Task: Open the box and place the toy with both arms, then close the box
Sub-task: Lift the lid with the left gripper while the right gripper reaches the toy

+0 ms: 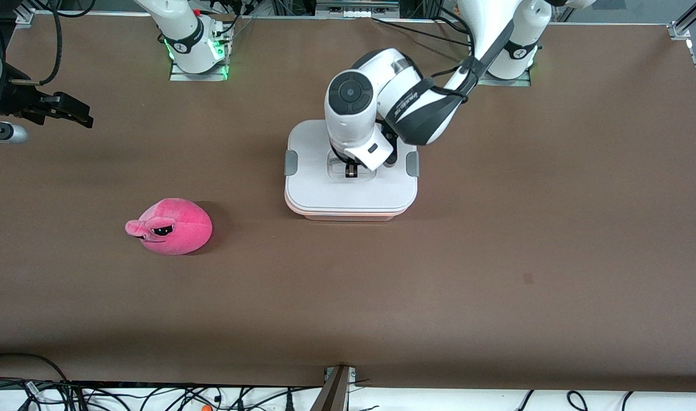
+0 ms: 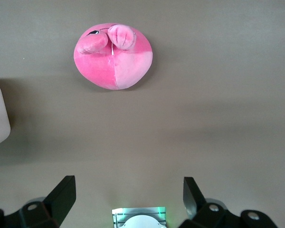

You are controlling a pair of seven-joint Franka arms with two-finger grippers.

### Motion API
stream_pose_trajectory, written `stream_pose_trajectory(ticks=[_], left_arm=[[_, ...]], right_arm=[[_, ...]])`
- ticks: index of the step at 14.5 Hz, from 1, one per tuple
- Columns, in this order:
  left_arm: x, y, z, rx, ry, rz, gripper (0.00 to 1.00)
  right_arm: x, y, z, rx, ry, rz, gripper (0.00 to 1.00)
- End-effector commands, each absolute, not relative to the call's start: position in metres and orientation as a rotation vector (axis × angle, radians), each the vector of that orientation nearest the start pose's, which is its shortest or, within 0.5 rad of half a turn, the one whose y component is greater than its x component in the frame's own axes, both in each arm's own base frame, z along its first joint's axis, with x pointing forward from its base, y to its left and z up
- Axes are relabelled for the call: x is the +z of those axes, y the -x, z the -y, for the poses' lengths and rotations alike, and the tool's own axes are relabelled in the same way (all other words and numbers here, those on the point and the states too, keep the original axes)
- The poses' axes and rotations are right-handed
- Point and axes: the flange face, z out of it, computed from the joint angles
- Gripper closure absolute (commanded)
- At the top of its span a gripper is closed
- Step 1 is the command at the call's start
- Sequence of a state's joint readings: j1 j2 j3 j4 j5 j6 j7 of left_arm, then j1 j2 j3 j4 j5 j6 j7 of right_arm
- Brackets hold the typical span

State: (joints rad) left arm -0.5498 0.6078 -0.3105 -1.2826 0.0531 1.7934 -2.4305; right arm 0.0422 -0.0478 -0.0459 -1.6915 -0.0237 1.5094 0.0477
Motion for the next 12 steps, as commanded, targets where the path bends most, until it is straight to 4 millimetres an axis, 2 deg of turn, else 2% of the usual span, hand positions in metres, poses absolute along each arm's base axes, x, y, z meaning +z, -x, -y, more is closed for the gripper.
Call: stream_pose_trajectory(ticks=[1,3,5,8,11,12], left_arm=[[0.459,-0.497,0.484,-0.174,-2.281,-2.247,1.0],[0.482,-0.503,0.458,-0.161,-2.352,-2.207,1.0],[0.501,-0.512,0.428,-0.158,-2.434,-2.136,1.0],[0.542,-0.533,0.367,-0.147,-2.589,-1.912,1.0],[0.572,-0.556,0.301,-0.114,-2.702,-1.707,1.0],[0.577,-0.564,0.281,-0.102,-2.715,-1.677,1.0]], right_arm=[[0.589,-0.527,0.008,0.223,3.167,-0.087,0.0],[0.574,-0.537,0.006,0.273,3.142,-0.087,0.0],[0.575,-0.546,0.001,0.256,3.145,-0.072,0.0],[0.575,-0.569,-0.027,0.239,3.154,0.031,0.0],[0.572,-0.574,-0.03,0.24,3.146,0.171,0.0],[0.565,-0.578,-0.03,0.245,3.141,0.224,0.0]])
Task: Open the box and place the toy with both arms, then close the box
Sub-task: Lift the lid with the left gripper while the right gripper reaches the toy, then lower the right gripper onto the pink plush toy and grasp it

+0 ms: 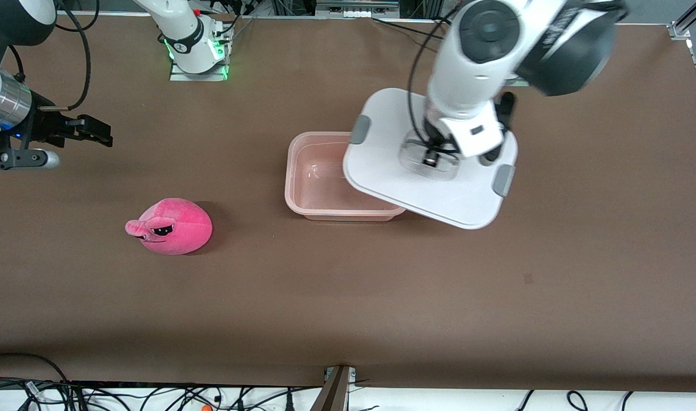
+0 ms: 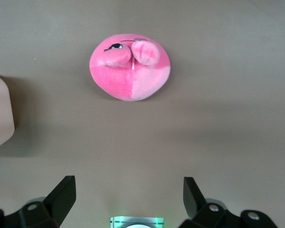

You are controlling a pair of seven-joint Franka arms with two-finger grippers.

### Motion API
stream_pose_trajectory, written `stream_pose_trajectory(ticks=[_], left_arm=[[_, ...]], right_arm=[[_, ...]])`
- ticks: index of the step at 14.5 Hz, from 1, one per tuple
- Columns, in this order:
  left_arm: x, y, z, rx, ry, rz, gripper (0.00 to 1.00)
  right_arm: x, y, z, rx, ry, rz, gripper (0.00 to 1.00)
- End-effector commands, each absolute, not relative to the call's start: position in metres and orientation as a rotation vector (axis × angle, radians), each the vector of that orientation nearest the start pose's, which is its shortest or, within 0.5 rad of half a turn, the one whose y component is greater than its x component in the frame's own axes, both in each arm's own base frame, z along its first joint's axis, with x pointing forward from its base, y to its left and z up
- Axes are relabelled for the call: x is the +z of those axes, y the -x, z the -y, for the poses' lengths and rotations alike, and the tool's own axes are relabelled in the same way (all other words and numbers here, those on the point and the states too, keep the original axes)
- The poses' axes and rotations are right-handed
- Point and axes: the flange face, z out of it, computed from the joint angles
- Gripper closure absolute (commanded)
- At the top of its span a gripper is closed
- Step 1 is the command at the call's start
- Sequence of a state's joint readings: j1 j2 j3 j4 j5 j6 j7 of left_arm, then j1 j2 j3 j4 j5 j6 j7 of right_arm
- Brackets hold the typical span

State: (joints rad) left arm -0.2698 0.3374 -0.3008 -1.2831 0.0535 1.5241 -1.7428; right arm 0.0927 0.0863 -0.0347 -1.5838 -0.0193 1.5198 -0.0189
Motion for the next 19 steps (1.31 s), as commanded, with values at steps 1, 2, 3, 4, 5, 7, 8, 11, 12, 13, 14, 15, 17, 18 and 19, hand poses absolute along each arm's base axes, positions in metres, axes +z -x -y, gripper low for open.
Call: stream_pose_trajectory(ticks=[1,2,3,4,5,7,8,11,12,13,14,15,17,18,19], left_arm=[[0.581,-0.569,0.265,0.095,2.656,1.585,1.0],[0.583,-0.575,0.249,0.096,2.687,1.537,1.0],[0.584,-0.58,0.235,0.096,2.709,1.505,1.0],[0.583,-0.586,0.222,0.098,2.711,1.503,1.0],[0.583,-0.591,0.209,0.096,2.709,1.513,1.0],[0.58,-0.599,0.185,0.1,2.661,1.585,1.0],[0.576,-0.603,0.171,0.109,2.618,1.641,1.0],[0.559,-0.608,0.143,0.12,2.464,1.794,1.0],[0.558,-0.609,0.136,0.12,2.408,1.862,1.0],[0.557,-0.61,0.132,0.116,2.346,1.938,1.0],[0.557,-0.612,0.129,0.109,2.276,2.019,1.0],[0.558,-0.614,0.117,0.101,2.213,2.094,1.0],[0.566,-0.613,0.108,0.079,2.128,2.192,1.0],[0.567,-0.614,0.098,0.076,2.105,2.216,1.0],[0.569,-0.615,0.09,0.073,2.091,2.232,1.0]], right_arm=[[0.557,-0.584,-0.03,0.257,3.135,0.272,0.0],[0.551,-0.592,-0.031,0.262,3.125,0.327,0.0],[0.543,-0.601,-0.032,0.271,3.127,0.367,0.0],[0.532,-0.609,-0.034,0.291,3.128,0.376,0.0],[0.52,-0.617,-0.029,0.297,3.123,0.359,0.0],[0.488,-0.632,-0.027,0.314,3.117,0.376,0.0],[0.479,-0.639,-0.03,0.283,3.11,0.439,0.0],[0.465,-0.648,-0.034,0.247,3.08,0.641,0.0],[0.455,-0.65,-0.035,0.264,3.073,0.631,0.0],[0.449,-0.649,-0.036,0.278,3.076,0.607,0.0],[0.445,-0.649,-0.036,0.274,3.089,0.559,0.0],[0.438,-0.648,-0.036,0.271,3.112,0.454,0.0],[0.419,-0.643,-0.044,0.253,3.15,0.248,0.01],[0.415,-0.639,-0.049,0.223,3.158,0.21,0.01],[0.409,-0.633,-0.053,0.208,3.162,0.181,0.02]])
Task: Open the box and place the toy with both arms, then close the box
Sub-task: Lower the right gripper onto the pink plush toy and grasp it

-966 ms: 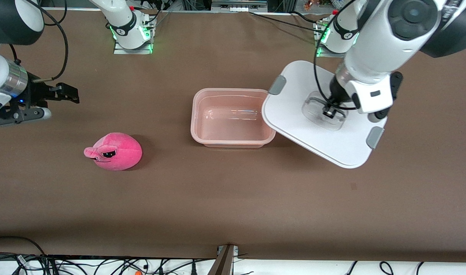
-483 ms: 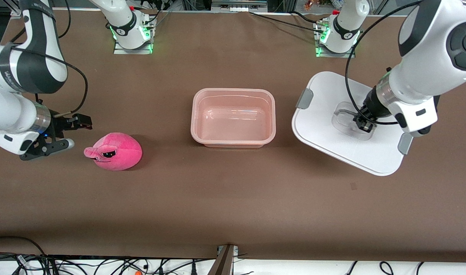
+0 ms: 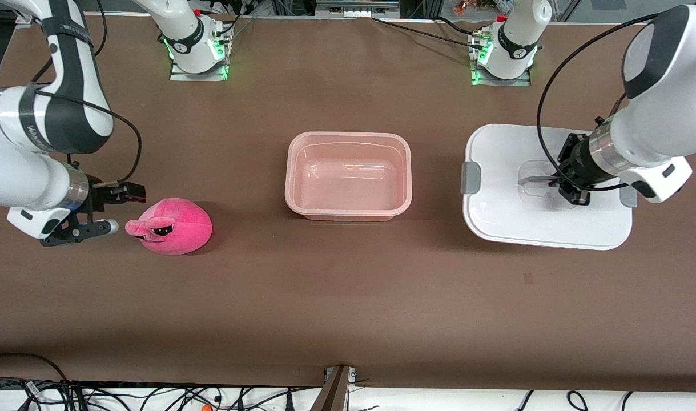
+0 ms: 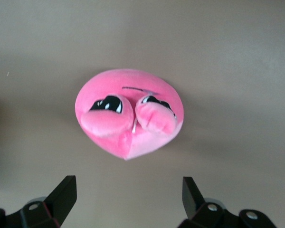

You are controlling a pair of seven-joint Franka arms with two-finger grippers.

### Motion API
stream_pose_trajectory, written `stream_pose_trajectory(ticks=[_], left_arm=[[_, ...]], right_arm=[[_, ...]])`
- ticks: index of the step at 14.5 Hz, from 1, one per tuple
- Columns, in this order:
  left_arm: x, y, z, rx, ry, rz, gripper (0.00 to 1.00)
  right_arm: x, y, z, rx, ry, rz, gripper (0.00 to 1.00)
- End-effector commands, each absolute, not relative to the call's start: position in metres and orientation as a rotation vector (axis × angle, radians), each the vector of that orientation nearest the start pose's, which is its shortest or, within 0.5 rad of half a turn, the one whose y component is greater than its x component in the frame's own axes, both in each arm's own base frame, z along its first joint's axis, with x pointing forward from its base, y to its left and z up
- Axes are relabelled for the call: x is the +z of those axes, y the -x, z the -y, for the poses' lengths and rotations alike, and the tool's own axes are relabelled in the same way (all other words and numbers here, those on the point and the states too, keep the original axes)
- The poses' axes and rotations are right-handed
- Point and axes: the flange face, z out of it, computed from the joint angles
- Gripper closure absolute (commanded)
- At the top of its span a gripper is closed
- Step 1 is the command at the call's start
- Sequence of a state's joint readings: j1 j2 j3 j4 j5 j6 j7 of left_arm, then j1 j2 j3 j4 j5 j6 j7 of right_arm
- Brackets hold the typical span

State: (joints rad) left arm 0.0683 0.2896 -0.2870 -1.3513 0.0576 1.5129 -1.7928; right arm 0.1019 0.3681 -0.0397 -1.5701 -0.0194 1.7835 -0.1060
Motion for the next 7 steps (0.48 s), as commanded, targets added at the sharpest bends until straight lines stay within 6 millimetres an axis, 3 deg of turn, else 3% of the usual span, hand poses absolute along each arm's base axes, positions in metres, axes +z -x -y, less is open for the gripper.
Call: stream_pose_trajectory(ticks=[1,2,5,7], left_arm=[[0.572,-0.614,0.083,-0.07,-2.186,-2.363,1.0],[0.573,-0.615,0.073,-0.068,-2.166,-2.38,1.0],[0.578,-0.611,0.055,-0.014,-2.103,-2.394,1.0],[0.573,-0.603,0.051,0.025,-2.077,-2.397,1.0]], right_arm=[[0.403,-0.629,-0.051,0.193,3.163,0.154,0.03],[0.394,-0.628,-0.051,0.171,3.163,0.15,0.1],[0.359,-0.621,-0.05,0.104,3.166,0.094,0.12],[0.354,-0.612,-0.05,0.14,3.166,0.056,0.11]])
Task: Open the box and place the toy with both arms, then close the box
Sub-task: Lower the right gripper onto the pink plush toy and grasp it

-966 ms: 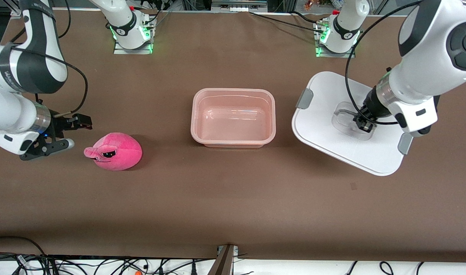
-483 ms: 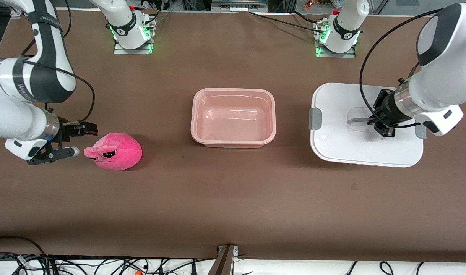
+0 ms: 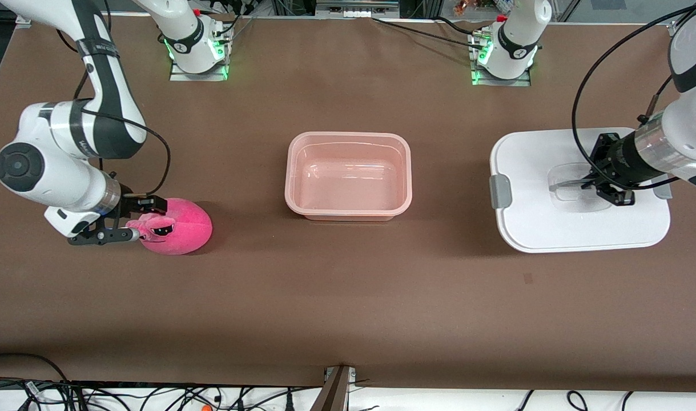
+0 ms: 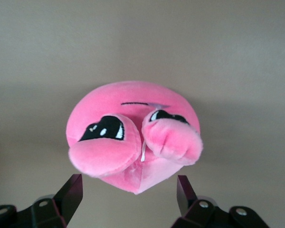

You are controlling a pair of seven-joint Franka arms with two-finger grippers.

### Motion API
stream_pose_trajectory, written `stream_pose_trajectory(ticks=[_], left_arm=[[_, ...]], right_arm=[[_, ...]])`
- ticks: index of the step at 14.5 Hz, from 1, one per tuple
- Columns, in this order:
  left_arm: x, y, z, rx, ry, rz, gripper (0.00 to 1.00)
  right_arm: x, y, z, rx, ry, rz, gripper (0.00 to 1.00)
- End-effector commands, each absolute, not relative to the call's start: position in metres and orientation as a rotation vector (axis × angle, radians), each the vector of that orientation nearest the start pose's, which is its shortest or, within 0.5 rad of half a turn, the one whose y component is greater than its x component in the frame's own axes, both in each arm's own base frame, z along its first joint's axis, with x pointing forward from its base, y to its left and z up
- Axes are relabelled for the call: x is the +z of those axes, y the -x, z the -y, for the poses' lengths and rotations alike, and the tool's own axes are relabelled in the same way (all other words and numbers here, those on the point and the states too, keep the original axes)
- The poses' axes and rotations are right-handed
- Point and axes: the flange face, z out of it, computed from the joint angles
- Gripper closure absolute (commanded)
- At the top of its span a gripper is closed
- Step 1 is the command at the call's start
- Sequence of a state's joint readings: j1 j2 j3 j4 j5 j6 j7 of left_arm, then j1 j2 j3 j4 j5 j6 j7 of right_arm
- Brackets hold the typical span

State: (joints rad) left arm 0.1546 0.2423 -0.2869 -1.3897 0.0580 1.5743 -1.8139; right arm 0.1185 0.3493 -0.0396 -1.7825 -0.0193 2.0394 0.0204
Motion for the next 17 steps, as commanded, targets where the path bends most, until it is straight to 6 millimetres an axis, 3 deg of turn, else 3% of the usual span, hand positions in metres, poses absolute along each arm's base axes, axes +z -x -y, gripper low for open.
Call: stream_pose_trajectory(ticks=[1,4,6,11,15,17], left_arm=[[0.57,-0.602,0.048,0.032,-2.067,-2.401,1.0],[0.57,-0.606,0.036,0.055,-1.989,-2.437,1.0],[0.57,-0.606,0.036,0.048,-1.983,-2.436,1.0],[0.569,-0.61,0.025,0.047,-1.91,-2.463,1.0],[0.565,-0.612,0.025,0.03,-1.916,-2.46,1.0],[0.565,-0.612,0.027,0.02,-1.929,-2.442,1.0]], right_arm=[[0.358,-0.608,-0.049,0.157,3.165,0.055,0.11],[0.352,-0.608,-0.049,0.165,3.167,0.057,0.11],[0.342,-0.621,-0.05,0.039,3.168,0.063,0.13],[0.33,-0.63,-0.05,-0.041,3.163,0.076,0.17],[0.313,-0.621,-0.05,0.017,3.166,0.076,0.4],[0.305,-0.615,-0.048,0.043,3.167,0.074,0.46]])
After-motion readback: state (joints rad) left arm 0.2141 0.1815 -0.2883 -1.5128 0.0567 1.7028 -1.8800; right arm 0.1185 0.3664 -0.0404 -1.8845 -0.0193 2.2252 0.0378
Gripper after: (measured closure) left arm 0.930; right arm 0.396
